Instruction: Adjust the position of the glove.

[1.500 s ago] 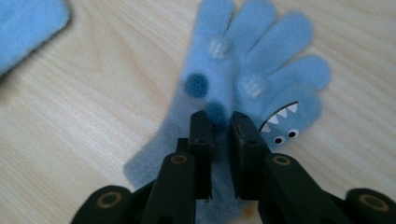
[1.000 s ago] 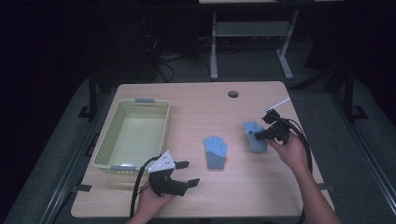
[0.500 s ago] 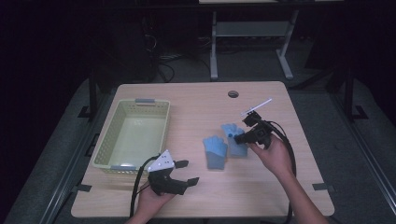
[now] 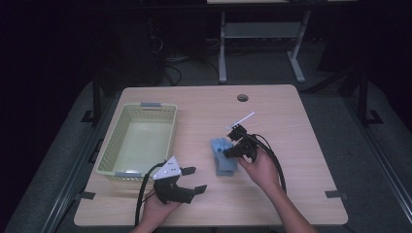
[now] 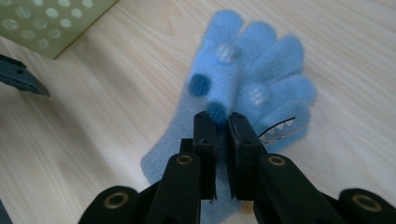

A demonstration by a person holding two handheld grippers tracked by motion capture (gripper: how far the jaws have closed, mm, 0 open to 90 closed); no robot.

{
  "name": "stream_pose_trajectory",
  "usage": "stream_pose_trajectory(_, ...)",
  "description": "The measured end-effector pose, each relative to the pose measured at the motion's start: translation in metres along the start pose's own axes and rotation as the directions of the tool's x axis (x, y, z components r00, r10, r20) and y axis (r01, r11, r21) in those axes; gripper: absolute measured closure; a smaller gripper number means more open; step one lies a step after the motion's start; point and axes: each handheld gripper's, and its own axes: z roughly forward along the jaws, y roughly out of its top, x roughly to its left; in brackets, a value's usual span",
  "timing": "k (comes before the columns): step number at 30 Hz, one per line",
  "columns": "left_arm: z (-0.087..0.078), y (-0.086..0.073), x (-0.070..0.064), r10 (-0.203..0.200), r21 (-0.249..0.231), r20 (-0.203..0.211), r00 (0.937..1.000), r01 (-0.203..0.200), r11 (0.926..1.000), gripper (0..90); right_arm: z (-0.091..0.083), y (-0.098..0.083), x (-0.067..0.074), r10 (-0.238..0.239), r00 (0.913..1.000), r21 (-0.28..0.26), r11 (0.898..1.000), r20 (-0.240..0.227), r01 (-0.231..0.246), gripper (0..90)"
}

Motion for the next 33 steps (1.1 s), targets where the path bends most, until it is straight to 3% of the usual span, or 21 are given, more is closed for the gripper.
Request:
stream_pose_trajectory(2,0.001,0.000,-0.001,0.001,0.004,-0.002,1.0000,-0.001,1.0000,24.1,0.002,0.000,0.001,-0.001,1.0000,0.003,1.000,-0.003,0.001,83.2)
stream_pose_trajectory(3,0.001,0.000,-0.002,-0.001,0.004,0.002,1.0000,0.001,1.0000,24.1,0.003,0.002,0.004,-0.003,0.9996,0.006,1.000,0.028,0.003,83.2)
stream_pose_trajectory(14,0.001,0.000,-0.001,-0.017,-0.005,0.006,0.9998,0.017,0.9998,24.1,0.023,-0.004,0.005,0.037,0.9985,0.014,0.999,0.040,-0.038,82.1)
stream_pose_trajectory(16,0.001,0.000,-0.001,-0.018,-0.001,0.008,0.9998,0.018,0.9998,24.1,0.028,-0.007,0.004,0.045,0.9973,0.015,0.999,0.059,-0.046,78.2)
stream_pose_trajectory(19,0.002,0.000,-0.001,-0.014,0.002,0.012,0.9998,0.014,0.9999,24.1,0.026,-0.007,0.003,0.060,0.9957,-0.007,0.998,0.070,-0.060,64.7)
stream_pose_trajectory(21,0.002,-0.001,0.000,-0.009,0.009,0.012,0.9999,0.009,0.9999,24.1,0.018,-0.007,0.005,0.043,0.9962,-0.045,0.998,0.075,-0.040,65.3)
stream_pose_trajectory(25,0.003,-0.001,0.000,-0.020,0.007,0.012,0.9997,0.020,0.9998,24.1,0.017,-0.007,0.006,0.034,0.9981,-0.066,0.997,0.051,-0.031,73.1)
stream_pose_trajectory(27,0.004,0.000,-0.001,-0.024,0.006,0.013,0.9996,0.024,0.9997,24.4,0.022,-0.008,0.005,0.031,0.9981,-0.035,0.999,0.053,-0.029,74.6)
stream_pose_trajectory(32,0.003,-0.001,-0.001,-0.024,0.012,0.013,0.9996,0.024,0.9996,24.7,0.038,-0.012,-0.004,0.056,0.9979,0.009,0.998,0.032,-0.056,72.2)
stream_pose_trajectory(33,0.004,-0.001,0.001,-0.042,0.015,0.025,0.9988,0.041,0.9990,24.7,0.038,-0.014,-0.006,0.058,0.9983,-0.008,0.998,0.002,-0.058,66.1)
